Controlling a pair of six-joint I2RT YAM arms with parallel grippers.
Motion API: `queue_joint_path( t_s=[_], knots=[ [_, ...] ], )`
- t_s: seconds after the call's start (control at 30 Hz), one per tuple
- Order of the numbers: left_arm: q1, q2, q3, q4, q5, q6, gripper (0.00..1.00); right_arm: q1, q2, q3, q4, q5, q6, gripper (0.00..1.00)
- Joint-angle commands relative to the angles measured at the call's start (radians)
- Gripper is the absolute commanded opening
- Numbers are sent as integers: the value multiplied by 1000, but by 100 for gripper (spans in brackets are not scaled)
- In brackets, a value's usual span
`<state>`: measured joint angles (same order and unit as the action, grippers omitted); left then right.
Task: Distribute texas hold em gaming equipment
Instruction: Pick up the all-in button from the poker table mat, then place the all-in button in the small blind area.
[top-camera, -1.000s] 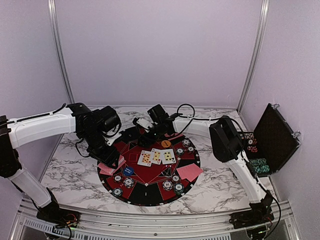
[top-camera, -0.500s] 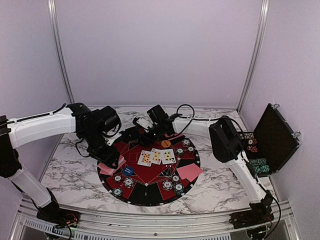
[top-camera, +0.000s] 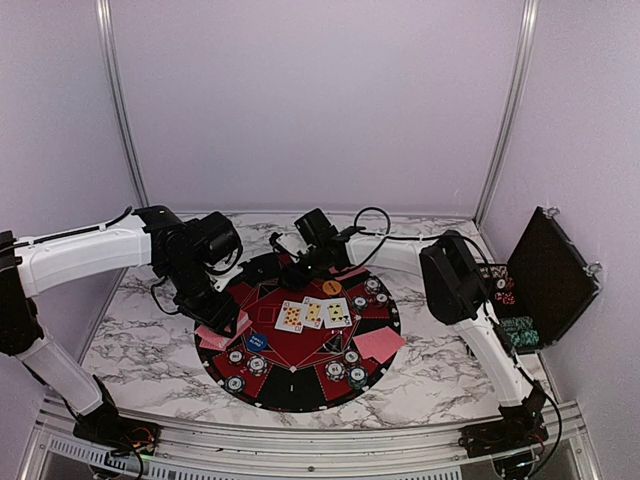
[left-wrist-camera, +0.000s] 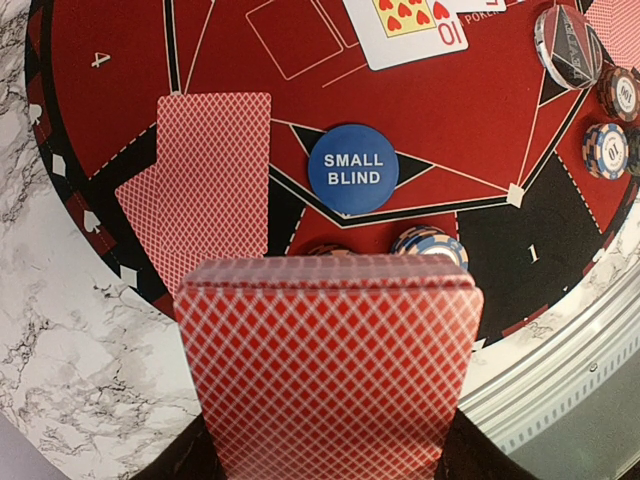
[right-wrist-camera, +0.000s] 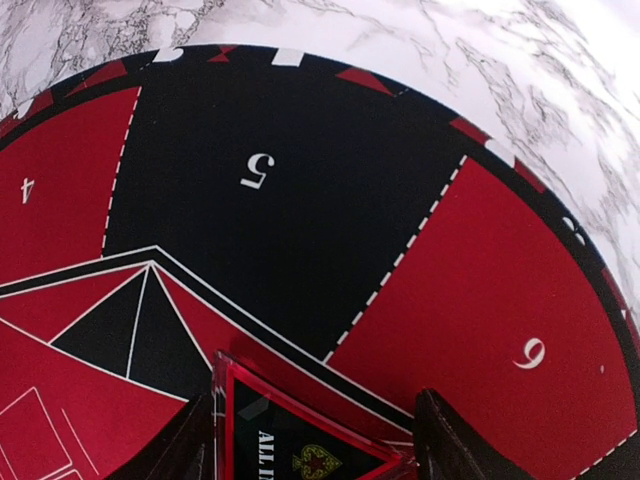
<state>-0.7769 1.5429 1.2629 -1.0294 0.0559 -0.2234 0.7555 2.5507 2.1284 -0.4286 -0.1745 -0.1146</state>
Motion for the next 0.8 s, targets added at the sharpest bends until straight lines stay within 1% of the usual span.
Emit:
queue_joint_path(
  t_s=[0.0,0.57,0.77],
  knots=[
    [4,-5,23,-8,11,8,53,7,-63,25,-29,4,53,64],
    [4,-10,13,-8,7,0,53,27,-151,-42,-9,31,64,63],
    [6,-13,11,-7,7,0,53,48,-205,-98,-4,58,72,63]
  ],
)
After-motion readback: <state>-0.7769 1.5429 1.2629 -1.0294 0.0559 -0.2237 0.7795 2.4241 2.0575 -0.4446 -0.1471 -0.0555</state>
